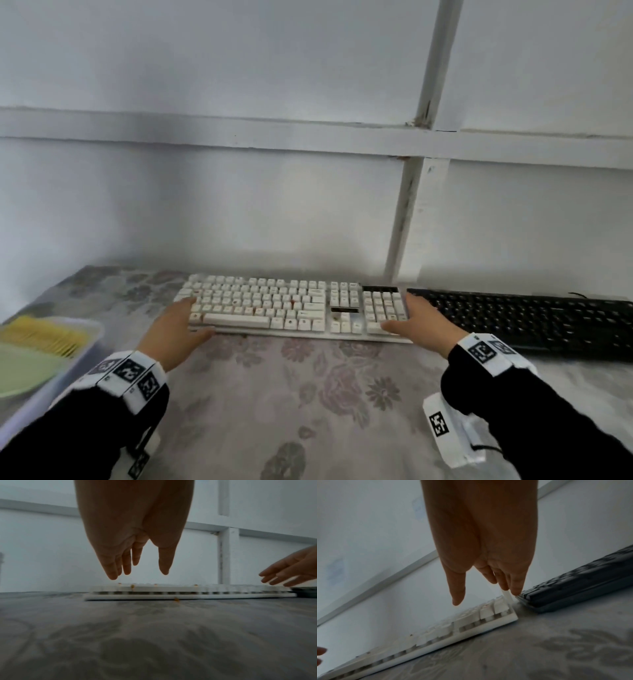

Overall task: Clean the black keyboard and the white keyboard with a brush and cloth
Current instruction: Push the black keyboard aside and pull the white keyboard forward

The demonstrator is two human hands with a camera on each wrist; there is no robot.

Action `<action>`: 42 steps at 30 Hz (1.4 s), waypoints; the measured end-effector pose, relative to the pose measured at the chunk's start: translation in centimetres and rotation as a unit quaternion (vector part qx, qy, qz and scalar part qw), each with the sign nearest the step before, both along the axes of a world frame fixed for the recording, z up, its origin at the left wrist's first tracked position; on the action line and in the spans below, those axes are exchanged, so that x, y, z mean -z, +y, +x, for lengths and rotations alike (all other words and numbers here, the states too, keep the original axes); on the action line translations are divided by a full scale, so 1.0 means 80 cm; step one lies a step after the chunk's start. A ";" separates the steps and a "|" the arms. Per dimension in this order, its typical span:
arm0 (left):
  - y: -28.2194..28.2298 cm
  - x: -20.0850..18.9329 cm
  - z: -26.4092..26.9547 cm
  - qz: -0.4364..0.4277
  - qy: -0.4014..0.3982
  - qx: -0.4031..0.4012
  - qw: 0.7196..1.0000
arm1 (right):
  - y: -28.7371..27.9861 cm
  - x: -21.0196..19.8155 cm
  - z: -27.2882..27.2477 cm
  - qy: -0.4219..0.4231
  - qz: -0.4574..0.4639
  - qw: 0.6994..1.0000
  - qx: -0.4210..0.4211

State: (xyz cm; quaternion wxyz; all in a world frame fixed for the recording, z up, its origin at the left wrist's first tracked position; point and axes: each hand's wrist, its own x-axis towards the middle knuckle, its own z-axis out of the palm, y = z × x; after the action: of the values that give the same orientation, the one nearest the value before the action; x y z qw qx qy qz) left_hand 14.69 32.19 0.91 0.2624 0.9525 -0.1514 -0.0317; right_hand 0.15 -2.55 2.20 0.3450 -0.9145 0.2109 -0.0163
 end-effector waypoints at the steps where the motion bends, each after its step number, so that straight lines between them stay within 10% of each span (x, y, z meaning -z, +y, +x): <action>1: 0.010 0.001 0.016 -0.006 -0.003 0.003 1.000 | 0.001 0.006 0.006 0.006 0.003 1.000 0.008; 20: 0.035 0.024 0.126 0.001 0.116 0.025 0.993 | 0.029 0.005 0.020 0.028 0.103 0.991 0.085; 42: 0.088 0.007 -0.072 -0.051 0.148 -0.058 0.986 | 0.072 0.007 -0.139 -0.014 0.117 0.989 0.092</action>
State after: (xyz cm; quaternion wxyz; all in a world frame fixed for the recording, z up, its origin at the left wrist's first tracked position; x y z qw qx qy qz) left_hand 8.92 39.22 0.39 0.3317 0.9298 -0.0563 -0.1495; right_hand -10.96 3.21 1.64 0.4496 -0.8442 0.2894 -0.0364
